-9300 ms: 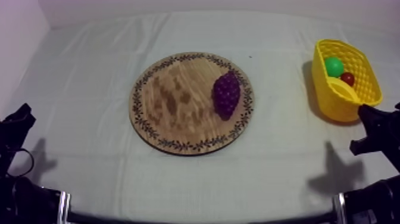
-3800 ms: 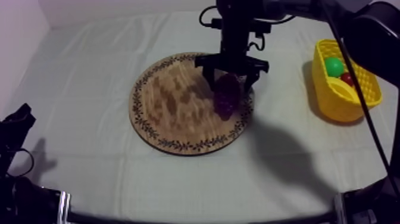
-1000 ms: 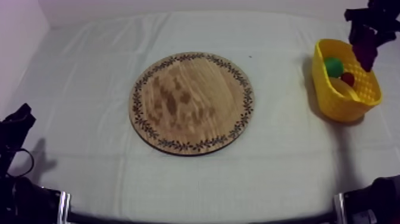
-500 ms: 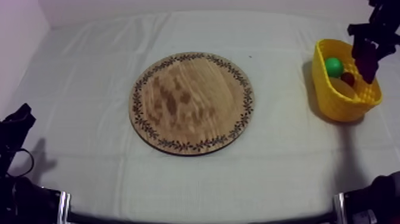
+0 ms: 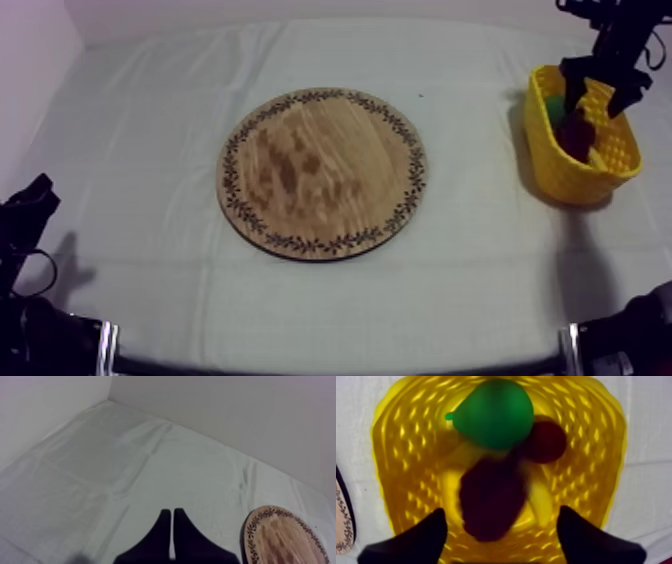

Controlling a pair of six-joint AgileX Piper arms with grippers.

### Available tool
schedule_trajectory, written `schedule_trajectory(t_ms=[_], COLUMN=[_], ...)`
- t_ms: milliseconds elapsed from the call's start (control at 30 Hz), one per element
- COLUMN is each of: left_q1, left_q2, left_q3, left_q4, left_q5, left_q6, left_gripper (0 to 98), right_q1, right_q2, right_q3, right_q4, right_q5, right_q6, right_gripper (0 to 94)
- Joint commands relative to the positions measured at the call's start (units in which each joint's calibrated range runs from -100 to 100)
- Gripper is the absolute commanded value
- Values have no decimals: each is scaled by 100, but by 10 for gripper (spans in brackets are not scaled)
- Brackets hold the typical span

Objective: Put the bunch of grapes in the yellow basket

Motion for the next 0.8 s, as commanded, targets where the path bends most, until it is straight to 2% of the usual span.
schedule_trajectory(t_ms=[0,100,167,300,433,633,767], left_q1=[-1,-1,-1,-1,-1,-1,-1], left_q2=[3,3,3,3,3,3,3], left_q3=[4,4,4,4,4,4,4], left_q4=[1,1,1,1,1,1,1], left_q5=[3,3,3,3,3,3,3], left_q6=[0,0,0,0,0,0,0], left_gripper=[0,0,0,0,0,0,0], right_q1=[-9,-17,-15,4,20,1,-52], right_q2=[-56,-219,-379,-841,-1418,-2373,-3060], right_q3=[-10,-9,17,222,617,1509,2252], right_q4=[-4,-16,-22,-30,-26,23,104], right_q5=[49,75,61,-147,-440,-1277,-2037], right_q6=[8,7,4,24,53,-13,-97], right_gripper=[772,797,782,721,618,456,414])
